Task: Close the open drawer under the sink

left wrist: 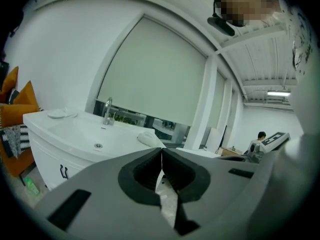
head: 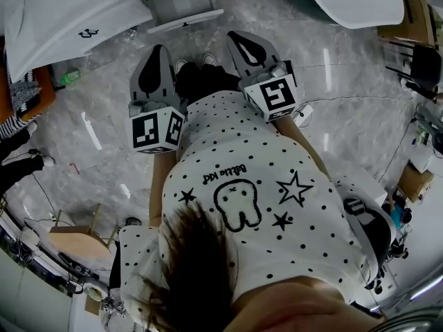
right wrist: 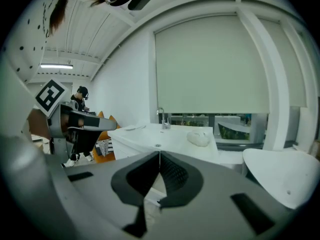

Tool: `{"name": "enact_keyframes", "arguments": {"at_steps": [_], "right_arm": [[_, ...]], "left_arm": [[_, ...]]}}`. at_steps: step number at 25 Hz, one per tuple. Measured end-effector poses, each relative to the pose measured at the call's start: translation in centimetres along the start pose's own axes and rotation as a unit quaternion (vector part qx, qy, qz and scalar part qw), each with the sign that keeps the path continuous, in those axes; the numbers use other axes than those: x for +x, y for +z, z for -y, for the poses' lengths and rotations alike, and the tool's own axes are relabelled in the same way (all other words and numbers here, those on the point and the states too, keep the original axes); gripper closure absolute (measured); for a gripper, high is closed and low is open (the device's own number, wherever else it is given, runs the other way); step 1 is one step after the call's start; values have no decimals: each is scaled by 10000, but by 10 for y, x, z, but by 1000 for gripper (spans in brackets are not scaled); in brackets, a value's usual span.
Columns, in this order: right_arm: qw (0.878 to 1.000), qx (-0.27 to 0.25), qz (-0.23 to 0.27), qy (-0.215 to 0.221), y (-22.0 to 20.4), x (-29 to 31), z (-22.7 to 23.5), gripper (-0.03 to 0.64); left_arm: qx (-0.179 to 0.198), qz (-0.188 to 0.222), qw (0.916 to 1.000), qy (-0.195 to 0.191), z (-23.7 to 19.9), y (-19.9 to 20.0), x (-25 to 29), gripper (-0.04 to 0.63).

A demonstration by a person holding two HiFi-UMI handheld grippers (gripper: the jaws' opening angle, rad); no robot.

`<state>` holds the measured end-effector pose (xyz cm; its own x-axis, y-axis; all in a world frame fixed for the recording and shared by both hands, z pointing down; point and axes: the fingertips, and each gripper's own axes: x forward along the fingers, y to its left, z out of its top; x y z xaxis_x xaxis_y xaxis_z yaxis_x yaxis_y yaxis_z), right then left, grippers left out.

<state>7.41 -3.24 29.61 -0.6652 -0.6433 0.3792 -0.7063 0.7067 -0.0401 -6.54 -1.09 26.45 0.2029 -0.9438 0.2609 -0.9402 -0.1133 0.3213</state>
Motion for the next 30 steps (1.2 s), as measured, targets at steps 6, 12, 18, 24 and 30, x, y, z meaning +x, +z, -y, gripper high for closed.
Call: {"name": "enact_keyframes", "arguments": {"at_steps": [6,12,18,24,30], "right_arm": [[10000,-40,-25,-31,-3,-1,0,601],[9999,-11,9,-132,-8,-6,-4,601],[9996,59,-39,-269,-10,-10,1,601],[9990,138,-27,-428,-5,-13,6,601],[9989,124,-11,-459,-5,-12,6,601]], "left_arm": [[71,-40,9999,-74,2,0,0,589],[195,-89,9994,-275,9,-2,2,589],[238,-154,9988,-399,16,0,10,589],[260,-123,9979,-588,22,5,13,589],[274,-90,9973,-679,23,5,17,589]]}}
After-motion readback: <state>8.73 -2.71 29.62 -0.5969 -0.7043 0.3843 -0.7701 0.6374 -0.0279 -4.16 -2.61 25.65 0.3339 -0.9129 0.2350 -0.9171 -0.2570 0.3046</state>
